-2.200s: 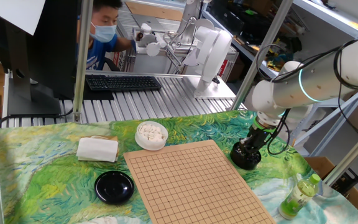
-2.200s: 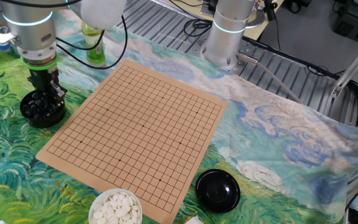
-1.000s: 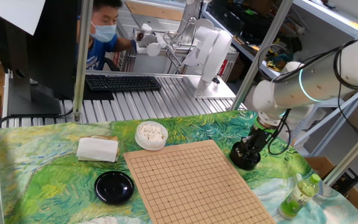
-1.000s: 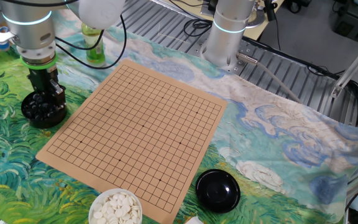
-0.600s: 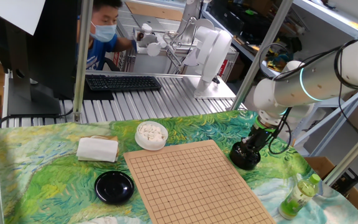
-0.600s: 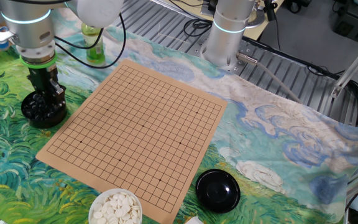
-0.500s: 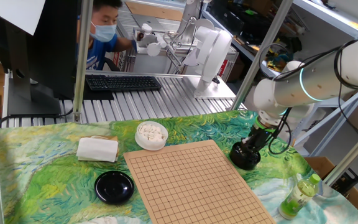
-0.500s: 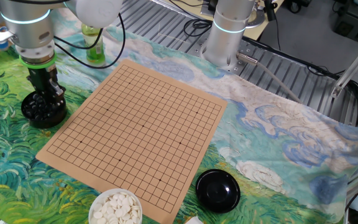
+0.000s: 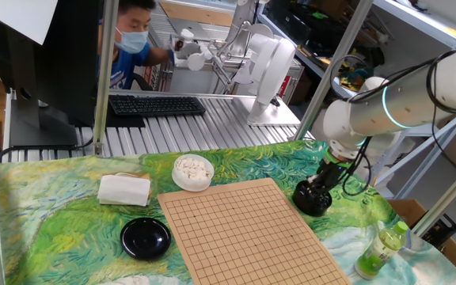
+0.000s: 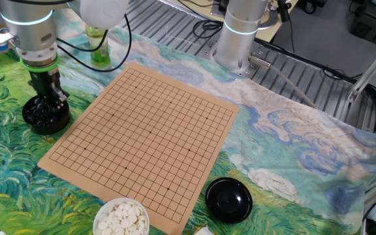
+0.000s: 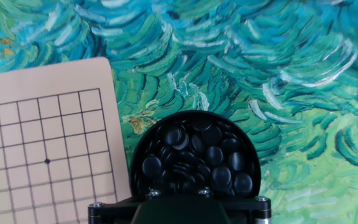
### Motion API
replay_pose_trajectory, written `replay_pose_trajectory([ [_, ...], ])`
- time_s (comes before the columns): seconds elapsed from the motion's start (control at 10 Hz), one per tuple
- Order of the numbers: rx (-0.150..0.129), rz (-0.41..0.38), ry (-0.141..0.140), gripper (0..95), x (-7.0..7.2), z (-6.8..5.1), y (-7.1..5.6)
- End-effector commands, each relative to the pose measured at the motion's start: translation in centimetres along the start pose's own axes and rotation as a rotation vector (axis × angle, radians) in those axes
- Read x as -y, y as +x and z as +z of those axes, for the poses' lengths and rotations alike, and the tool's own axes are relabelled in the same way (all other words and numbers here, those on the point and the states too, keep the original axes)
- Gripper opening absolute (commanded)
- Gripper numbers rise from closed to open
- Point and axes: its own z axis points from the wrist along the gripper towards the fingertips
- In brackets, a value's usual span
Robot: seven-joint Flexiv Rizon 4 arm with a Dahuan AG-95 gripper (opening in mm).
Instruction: Play the first move as black on the 3-4 point in the upper right corner of the Go board
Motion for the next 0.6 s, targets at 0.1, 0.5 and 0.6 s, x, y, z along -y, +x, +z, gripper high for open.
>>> replay_pose_trajectory([
  [0.1,-0.008,-0.005,0.001,0.0,0.1,-0.3,0.0],
  [0.5,-0.044,-0.029,0.004,0.0,0.3,-1.5,0.0],
  [0.6,-0.054,-0.042,0.004,0.0,0.4,-2.3,0.0],
])
